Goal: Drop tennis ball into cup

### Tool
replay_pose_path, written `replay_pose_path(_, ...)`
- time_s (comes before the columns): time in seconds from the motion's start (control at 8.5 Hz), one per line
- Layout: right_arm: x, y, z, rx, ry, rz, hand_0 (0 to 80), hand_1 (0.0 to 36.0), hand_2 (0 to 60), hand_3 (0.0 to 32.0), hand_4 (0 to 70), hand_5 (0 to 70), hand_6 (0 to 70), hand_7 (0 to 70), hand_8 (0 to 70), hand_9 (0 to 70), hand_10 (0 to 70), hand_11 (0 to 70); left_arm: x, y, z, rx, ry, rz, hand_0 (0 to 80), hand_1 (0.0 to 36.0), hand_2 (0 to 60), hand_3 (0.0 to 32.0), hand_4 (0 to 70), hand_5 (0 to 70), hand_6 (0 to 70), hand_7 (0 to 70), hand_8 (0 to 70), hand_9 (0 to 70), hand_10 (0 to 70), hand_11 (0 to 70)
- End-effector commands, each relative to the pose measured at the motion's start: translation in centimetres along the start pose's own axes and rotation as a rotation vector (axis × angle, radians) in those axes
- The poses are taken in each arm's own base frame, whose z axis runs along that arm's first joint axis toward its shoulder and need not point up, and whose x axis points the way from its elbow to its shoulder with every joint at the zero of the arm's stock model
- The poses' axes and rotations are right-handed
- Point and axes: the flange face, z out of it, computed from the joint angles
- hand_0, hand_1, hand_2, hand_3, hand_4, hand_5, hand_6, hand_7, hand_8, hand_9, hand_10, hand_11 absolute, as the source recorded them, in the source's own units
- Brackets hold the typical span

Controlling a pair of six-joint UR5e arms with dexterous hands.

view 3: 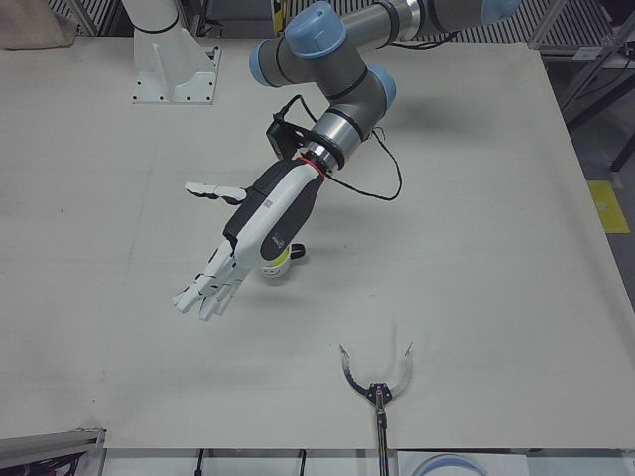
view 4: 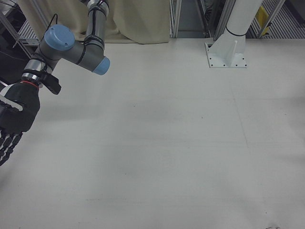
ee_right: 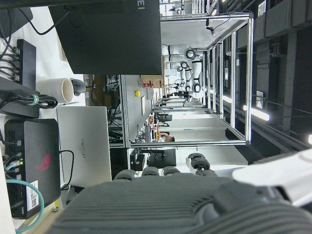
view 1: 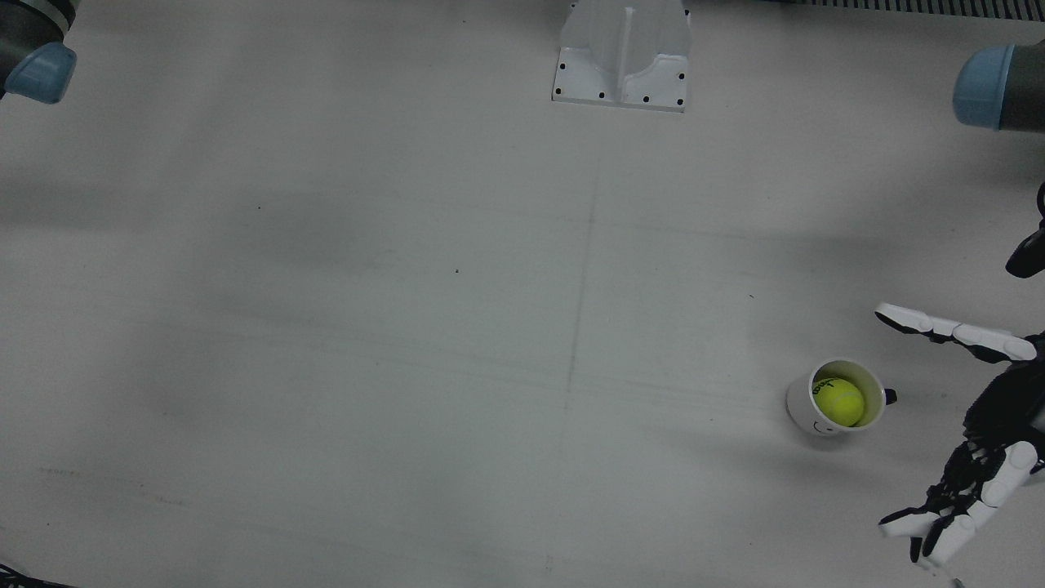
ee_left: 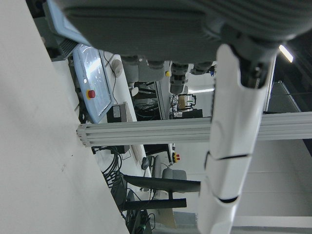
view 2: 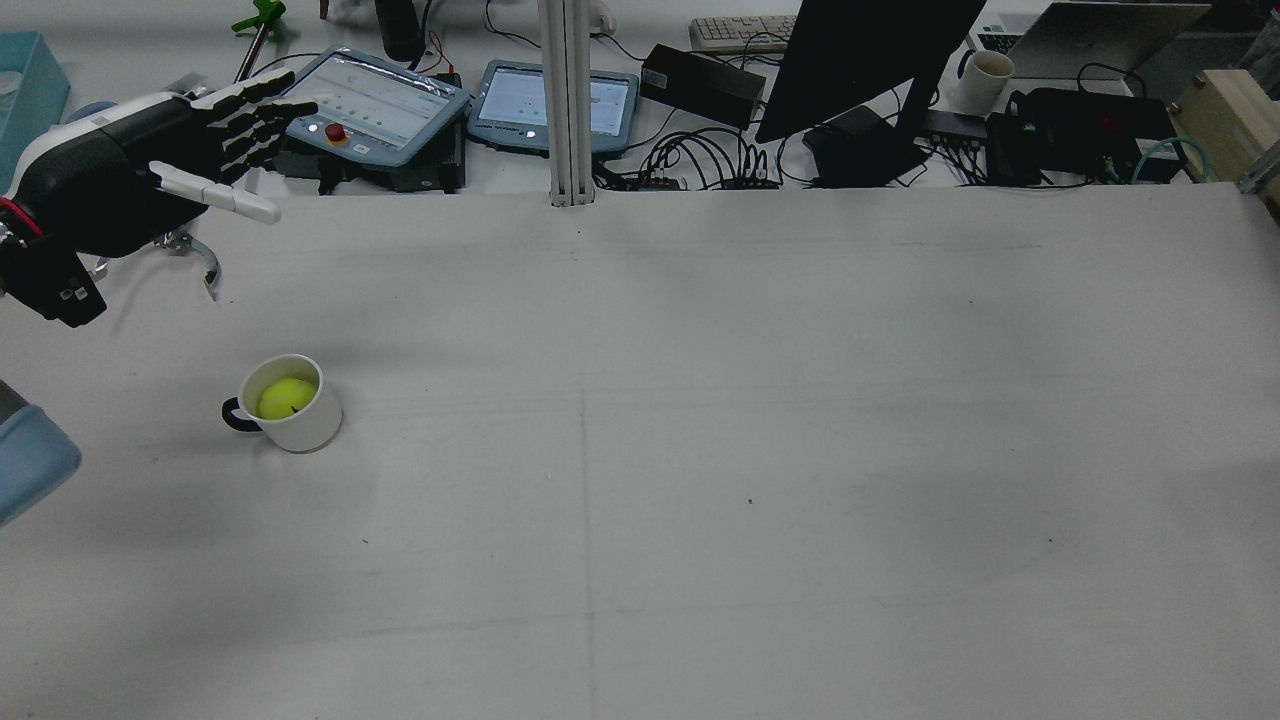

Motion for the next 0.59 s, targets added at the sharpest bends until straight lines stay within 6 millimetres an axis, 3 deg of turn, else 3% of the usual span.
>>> replay_pose_path(0.0, 0.0, 0.0, 0.0, 0.000, 0.000, 0.000, 0.0, 0.0, 0.0, 0.0, 0.0, 0.0, 0.0, 0.0, 0.0, 0.0, 0.0, 0.0, 5.2, -4.7, 1.5, 0.100, 0.074, 0.027, 72.2, 34.4, 2.5, 0.0, 1.5, 5.7, 1.0, 21.1, 0.0, 2.8, 0.0, 0.0)
replay_pose_path(0.12, 0.0, 0.0, 0.0, 0.000, 0.000, 0.000, 0.0, 0.0, 0.0, 0.0, 0.0, 0.0, 0.0, 0.0, 0.0, 0.0, 0.0, 0.0, 6.4, -5.5, 0.8, 0.116, 0.092, 0.031, 72.6, 34.3, 2.2, 0.0, 1.5, 6.0, 1.6, 20.4, 0.0, 2.6, 0.0, 0.0)
replay_pose_path(0.47, 0.0, 0.1, 0.0, -0.001, 0.000, 0.000, 0.0, 0.0, 0.0, 0.0, 0.0, 0.0, 0.0, 0.0, 0.0, 0.0, 0.0, 0.0, 8.4, -5.3, 0.2, 0.103, 0.125, 0.041, 71.2, 33.9, 1.3, 0.0, 1.3, 5.5, 1.0, 19.9, 0.0, 2.5, 0.0, 0.0)
